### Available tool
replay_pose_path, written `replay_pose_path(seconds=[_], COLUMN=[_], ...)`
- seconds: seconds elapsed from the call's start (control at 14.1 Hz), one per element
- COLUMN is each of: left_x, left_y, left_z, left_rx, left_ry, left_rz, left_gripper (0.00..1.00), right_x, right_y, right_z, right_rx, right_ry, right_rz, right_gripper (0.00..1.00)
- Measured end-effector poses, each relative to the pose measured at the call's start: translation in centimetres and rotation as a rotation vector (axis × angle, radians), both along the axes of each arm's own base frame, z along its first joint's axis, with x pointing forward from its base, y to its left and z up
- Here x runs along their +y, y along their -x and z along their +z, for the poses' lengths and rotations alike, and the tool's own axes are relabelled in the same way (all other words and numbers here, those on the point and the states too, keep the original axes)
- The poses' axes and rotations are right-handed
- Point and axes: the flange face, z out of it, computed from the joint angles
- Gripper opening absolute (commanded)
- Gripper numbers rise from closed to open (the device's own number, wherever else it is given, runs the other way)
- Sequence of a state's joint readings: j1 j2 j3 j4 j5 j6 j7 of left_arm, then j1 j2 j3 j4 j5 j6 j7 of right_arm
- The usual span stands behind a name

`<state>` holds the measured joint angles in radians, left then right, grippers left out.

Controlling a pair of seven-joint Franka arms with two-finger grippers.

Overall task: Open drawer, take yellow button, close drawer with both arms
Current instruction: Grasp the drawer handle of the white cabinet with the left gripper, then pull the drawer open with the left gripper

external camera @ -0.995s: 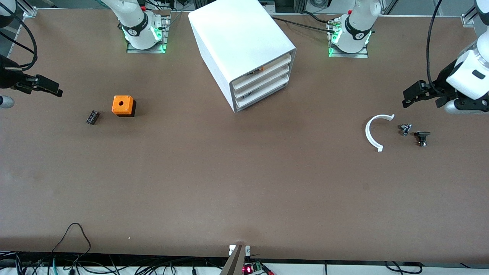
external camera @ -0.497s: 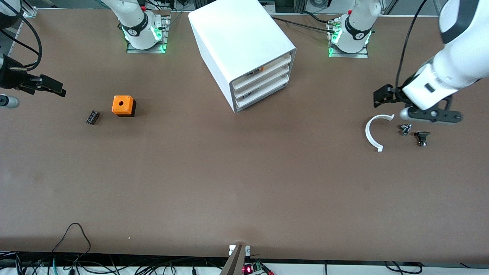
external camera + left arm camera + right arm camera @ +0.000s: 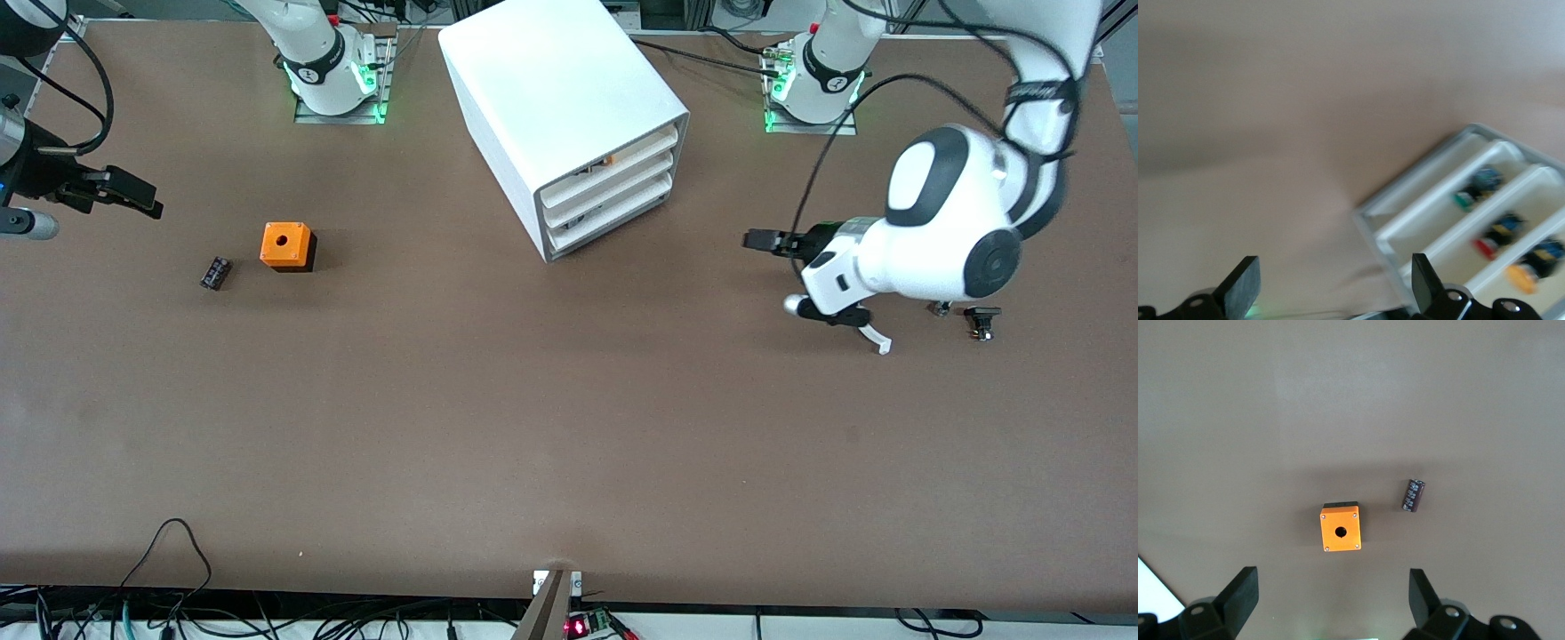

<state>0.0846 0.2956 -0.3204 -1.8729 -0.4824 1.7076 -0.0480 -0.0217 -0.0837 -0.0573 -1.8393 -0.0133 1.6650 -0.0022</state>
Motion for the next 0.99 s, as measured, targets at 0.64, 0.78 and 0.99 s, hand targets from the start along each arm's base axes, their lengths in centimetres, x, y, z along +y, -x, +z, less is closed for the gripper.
replay_pose_path(seconds=[0.64,0.78,0.99], left_x=[-10.5,-11.6,-12.5], left_y=[11.1,12.5,14.0], left_z=[-7.3,-7.1,-6.8], left_rx=[0.198,0.215,0.229], left_ry=[0.315,0.325,0.334], left_rz=[-0.069,-0.078,-0.083], left_gripper=[1.00,1.00,0.90], right_x=[1.2,1.3,2.8], right_y=[0.1,0.1,-0.1], right_z=[-0.1,0.0,0.1], right_rx=[-0.002,-0.009,-0.018], right_ry=[0.007,0.008,0.010], right_rz=[-0.042,-0.040,-0.013], right_gripper=[1.00,1.00,1.00])
